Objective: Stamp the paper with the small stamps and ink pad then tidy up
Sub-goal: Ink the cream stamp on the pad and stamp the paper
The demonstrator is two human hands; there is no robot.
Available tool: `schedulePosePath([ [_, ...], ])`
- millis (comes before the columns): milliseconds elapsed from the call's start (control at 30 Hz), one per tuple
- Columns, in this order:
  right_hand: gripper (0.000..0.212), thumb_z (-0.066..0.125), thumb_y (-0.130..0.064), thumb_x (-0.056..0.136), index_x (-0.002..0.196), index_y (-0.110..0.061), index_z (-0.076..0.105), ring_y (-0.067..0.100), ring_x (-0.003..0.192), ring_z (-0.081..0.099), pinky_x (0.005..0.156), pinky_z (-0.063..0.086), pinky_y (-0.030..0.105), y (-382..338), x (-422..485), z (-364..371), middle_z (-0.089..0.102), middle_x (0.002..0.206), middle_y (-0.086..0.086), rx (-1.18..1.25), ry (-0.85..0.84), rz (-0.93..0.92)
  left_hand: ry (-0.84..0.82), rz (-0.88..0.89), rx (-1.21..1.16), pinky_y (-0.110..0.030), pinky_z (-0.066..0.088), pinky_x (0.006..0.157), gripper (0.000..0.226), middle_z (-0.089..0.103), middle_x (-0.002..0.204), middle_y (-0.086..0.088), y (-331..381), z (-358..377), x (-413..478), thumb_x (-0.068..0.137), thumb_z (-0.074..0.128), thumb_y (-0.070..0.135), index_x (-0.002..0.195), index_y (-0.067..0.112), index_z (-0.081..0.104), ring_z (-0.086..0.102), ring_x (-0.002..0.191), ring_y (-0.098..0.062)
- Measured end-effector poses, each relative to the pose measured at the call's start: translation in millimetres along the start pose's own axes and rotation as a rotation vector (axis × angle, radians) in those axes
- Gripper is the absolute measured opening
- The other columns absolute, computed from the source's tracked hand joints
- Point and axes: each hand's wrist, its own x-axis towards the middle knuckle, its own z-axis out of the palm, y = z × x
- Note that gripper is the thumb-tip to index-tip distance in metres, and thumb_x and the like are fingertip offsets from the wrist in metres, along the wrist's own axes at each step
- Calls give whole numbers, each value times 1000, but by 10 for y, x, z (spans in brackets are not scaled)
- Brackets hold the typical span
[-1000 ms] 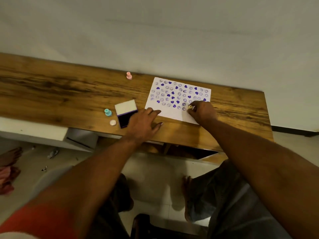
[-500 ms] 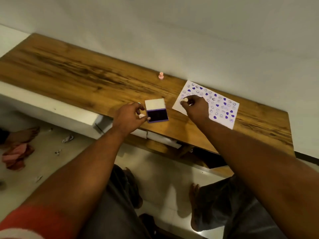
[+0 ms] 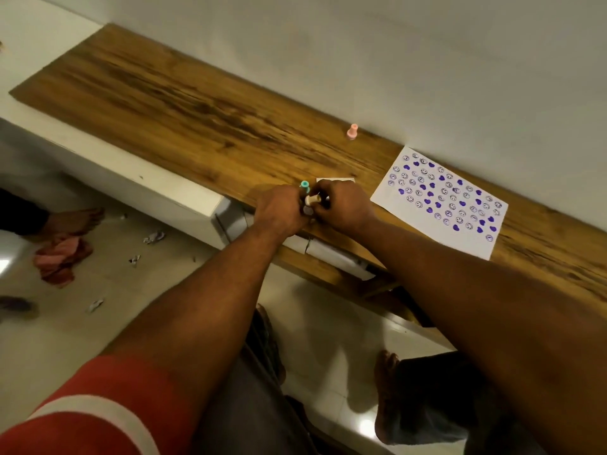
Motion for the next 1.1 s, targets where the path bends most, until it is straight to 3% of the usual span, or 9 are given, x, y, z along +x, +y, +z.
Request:
schedulePosePath([
  [267, 32, 67, -38, 92, 123, -28, 69, 18, 94, 67, 68, 48, 28, 56, 72, 74, 74, 106, -2, -87, -84, -16, -7, 4, -42, -40, 58, 84, 41, 74, 100, 2, -36, 61, 91, 84, 82, 43, 121, 30, 72, 69, 94, -20],
  [367, 33, 65, -38, 94, 123, -25, 69, 19, 91, 67, 67, 52, 30, 51, 116, 68, 74, 102, 1, -160, -118, -13, -9, 1, -30, -36, 55, 80, 44, 74, 102, 2, -36, 90, 117, 84, 82, 43, 124, 28, 69, 69, 94, -20],
  [467, 32, 61, -38, 96, 122, -20, 68, 19, 89, 65, 61, 41, 27, 4, 186, 22, 71, 101, 4, -303, -167, -95, 1, 5, -13, -36, 54, 82, 43, 73, 107, -1, -31, 103, 143, 86, 81, 42, 124, 25, 68, 69, 98, -23],
  [600, 30, 65, -32, 96, 123, -19, 66, 24, 97, 65, 76, 54, 36, -82, 247, -88, 69, 109, 7, -454, -219, -243, -18, -15, -1, -35, 51, 77, 32, 72, 102, -2, -25, 93, 174, 89, 77, 43, 112, 23, 69, 68, 93, -23],
  [767, 41, 72, -29, 91, 130, -16, 62, 28, 110, 62, 90, 51, 41, -104, 233, -130, 67, 118, 10, -618, -228, -393, -33, -21, 4, -34, 46, 72, 30, 69, 95, -1, -47, 109, 213, 89, 77, 43, 108, 22, 69, 65, 85, -21],
  [933, 49, 73, -31, 91, 136, -20, 57, 27, 119, 56, 95, 47, 40, -56, 240, -183, 64, 128, 6, -622, -234, -449, -26, -9, 32, -34, 47, 72, 31, 67, 94, -1, -52, 128, 227, 90, 76, 43, 111, 22, 68, 63, 84, -20],
  [1100, 50, 71, -27, 92, 139, -16, 57, 29, 121, 58, 96, 48, 40, -34, 208, -150, 64, 131, 10, -569, -203, -441, -40, 7, 51, -37, 54, 80, 33, 71, 102, -2, -48, 134, 221, 90, 75, 43, 115, 23, 68, 68, 95, -24],
])
